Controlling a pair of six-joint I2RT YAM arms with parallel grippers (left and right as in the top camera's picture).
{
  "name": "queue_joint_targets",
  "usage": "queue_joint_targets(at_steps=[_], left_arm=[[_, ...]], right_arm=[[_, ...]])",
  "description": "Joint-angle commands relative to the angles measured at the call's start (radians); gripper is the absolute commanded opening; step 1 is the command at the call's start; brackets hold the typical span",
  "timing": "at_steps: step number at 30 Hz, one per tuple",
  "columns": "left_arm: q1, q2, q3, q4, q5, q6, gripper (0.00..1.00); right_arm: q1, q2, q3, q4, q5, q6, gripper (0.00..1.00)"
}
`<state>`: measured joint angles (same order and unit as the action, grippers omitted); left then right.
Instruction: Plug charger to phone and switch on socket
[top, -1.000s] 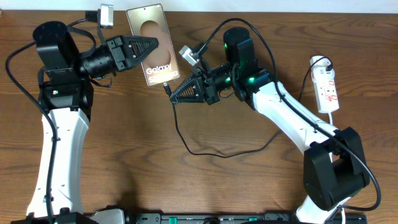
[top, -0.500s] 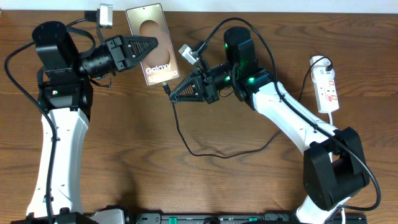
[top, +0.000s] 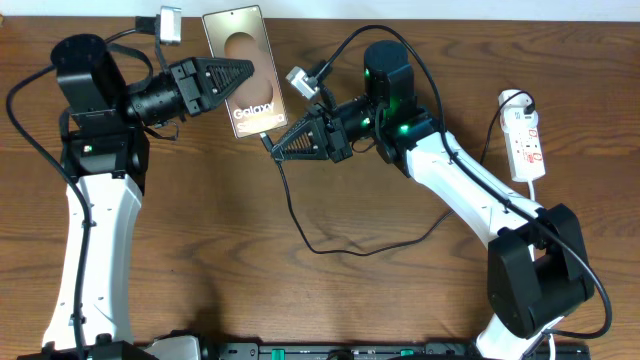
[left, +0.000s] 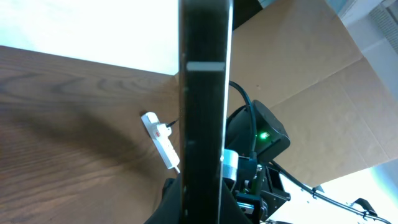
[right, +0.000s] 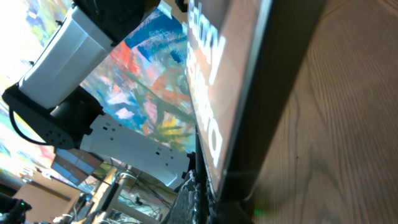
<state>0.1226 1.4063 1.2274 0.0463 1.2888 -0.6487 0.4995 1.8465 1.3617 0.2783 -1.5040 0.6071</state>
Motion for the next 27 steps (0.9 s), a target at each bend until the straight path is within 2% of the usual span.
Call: queue_joint_targets(at_steps=[1,4,10,18,27], left_arm=[[-0.005,-0.002,0.013,0.0,0.057,0.027,0.07],[-0.005,-0.002,0.013,0.0,0.053,0.027,0.07],[-0.005,-0.002,0.013,-0.013,0.014,0.027,0.07],[-0.004,-0.002,0.013,-0.154,-0.12,0.026,0.07],[-0.003,-0.011,0.013,-0.154,-0.201,0.023,0.07]], right_arm=[[-0.003,0.005,0.009,0.084,0.038,0.092,0.01],[-0.003,0.005,0.009,0.136,0.068,0.143,0.01],[-0.002,0.005,0.009,0.14,0.1,0.153,0.01],[0.0,0.005,0.009,0.139,0.179,0.167,0.01],[0.015,0.005,0.009,0.13,0.249,0.185,0.01]])
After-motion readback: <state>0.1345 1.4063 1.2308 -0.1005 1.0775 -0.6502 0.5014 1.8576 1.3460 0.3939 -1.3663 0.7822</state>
